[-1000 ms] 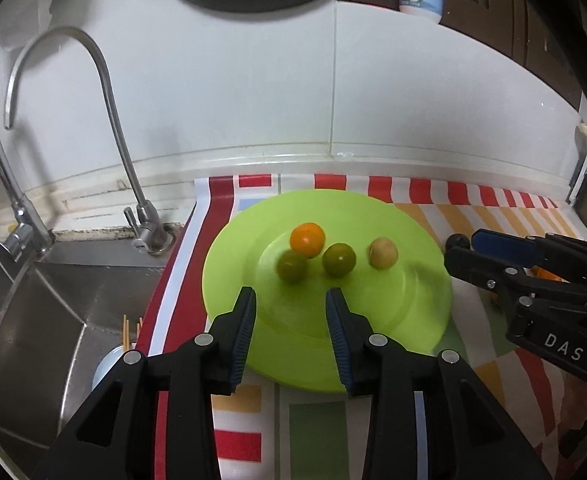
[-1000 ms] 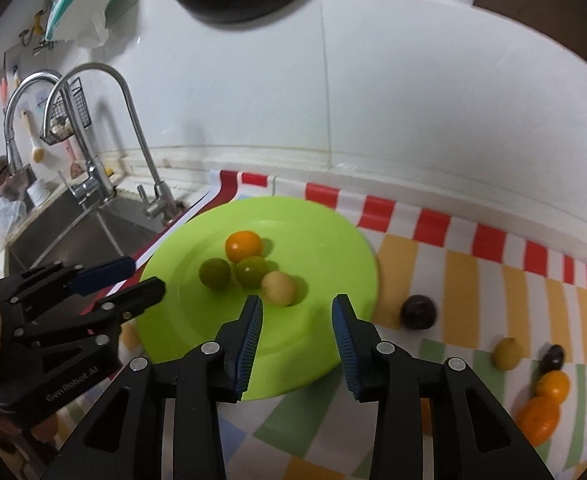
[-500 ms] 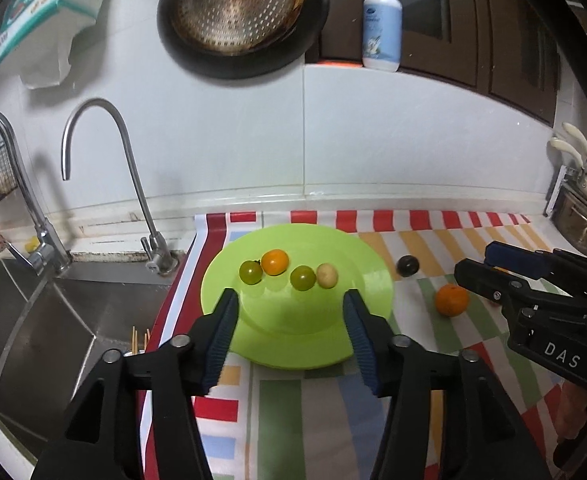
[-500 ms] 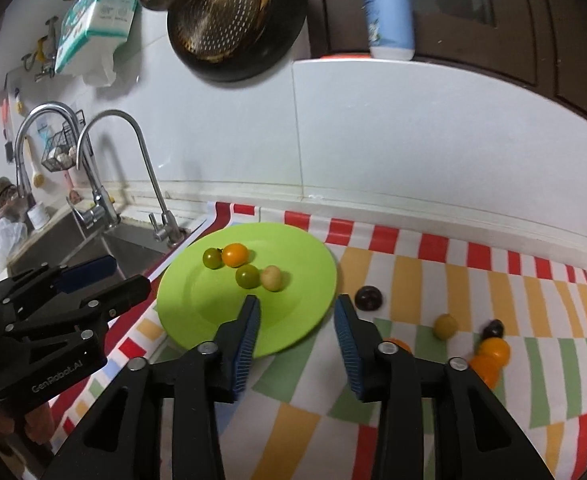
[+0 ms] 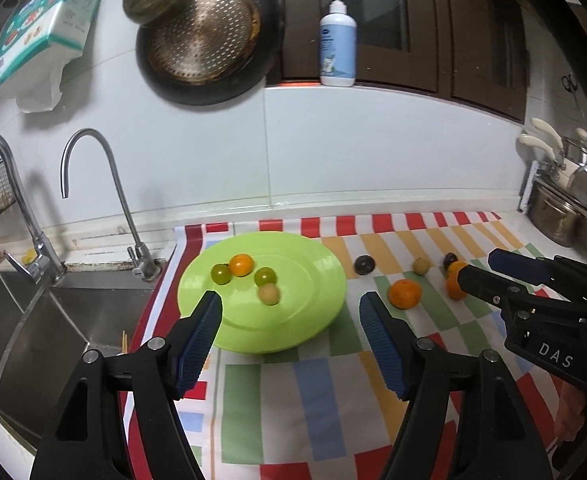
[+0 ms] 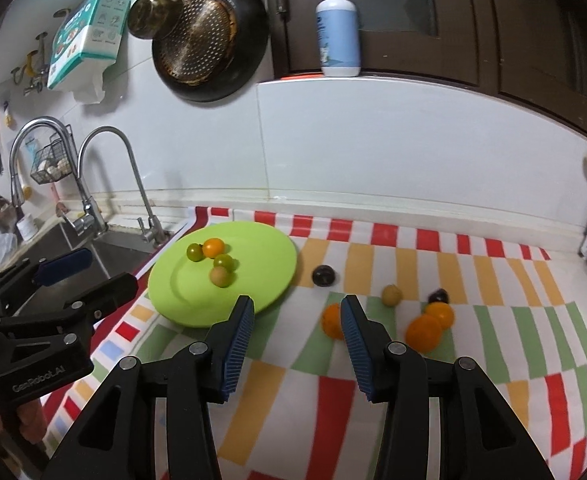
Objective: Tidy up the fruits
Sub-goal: 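Withdraw both open tools from the plate toward the oranges, then close the right tool on a large orange while the left tool approaches another orange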
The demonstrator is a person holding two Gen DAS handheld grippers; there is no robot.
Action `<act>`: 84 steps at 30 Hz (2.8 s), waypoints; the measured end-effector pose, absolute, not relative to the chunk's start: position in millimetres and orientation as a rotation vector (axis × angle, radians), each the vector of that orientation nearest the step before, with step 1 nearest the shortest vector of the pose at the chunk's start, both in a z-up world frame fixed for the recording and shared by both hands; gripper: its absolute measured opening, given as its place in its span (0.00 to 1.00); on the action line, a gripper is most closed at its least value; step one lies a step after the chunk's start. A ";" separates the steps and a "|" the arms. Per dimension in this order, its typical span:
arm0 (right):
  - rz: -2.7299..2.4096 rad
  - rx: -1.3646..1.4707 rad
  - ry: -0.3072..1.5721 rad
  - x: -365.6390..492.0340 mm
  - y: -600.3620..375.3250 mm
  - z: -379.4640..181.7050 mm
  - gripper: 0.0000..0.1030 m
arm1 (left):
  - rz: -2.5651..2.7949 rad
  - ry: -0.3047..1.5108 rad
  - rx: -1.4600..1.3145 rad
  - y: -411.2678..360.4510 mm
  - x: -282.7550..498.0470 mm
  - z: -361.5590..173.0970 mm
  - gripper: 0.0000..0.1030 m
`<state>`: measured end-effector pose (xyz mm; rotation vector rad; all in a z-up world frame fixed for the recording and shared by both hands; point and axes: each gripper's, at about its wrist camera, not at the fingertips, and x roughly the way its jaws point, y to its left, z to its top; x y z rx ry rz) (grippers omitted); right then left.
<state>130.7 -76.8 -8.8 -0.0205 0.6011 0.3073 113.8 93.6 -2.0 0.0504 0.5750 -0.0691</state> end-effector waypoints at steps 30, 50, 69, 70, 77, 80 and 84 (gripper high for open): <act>0.065 -0.056 0.595 127.6 -142.6 -21.0 0.52 | -0.325 0.529 0.200 16.3 156.8 -22.2 0.73; 0.092 -0.060 0.753 184.6 -150.4 -80.8 0.52 | -0.430 0.690 0.207 -6.8 219.0 -81.6 0.64; 0.134 0.000 0.831 220.7 -159.0 -107.1 0.47 | -0.473 0.822 0.148 -25.2 255.3 -108.0 0.44; 0.136 0.005 0.838 222.0 -159.5 -108.3 0.47 | -0.473 0.826 0.145 -25.6 256.0 -108.5 0.43; 0.155 0.016 0.858 227.2 -158.3 -111.6 0.39 | -0.475 0.835 0.141 -28.5 258.5 -110.9 0.40; 0.154 0.014 0.858 225.6 -158.6 -110.4 0.39 | -0.472 0.837 0.138 -29.2 258.2 -110.8 0.40; 0.153 0.015 0.847 221.4 -159.1 -105.8 0.39 | -0.467 0.821 0.138 -28.3 254.4 -107.3 0.40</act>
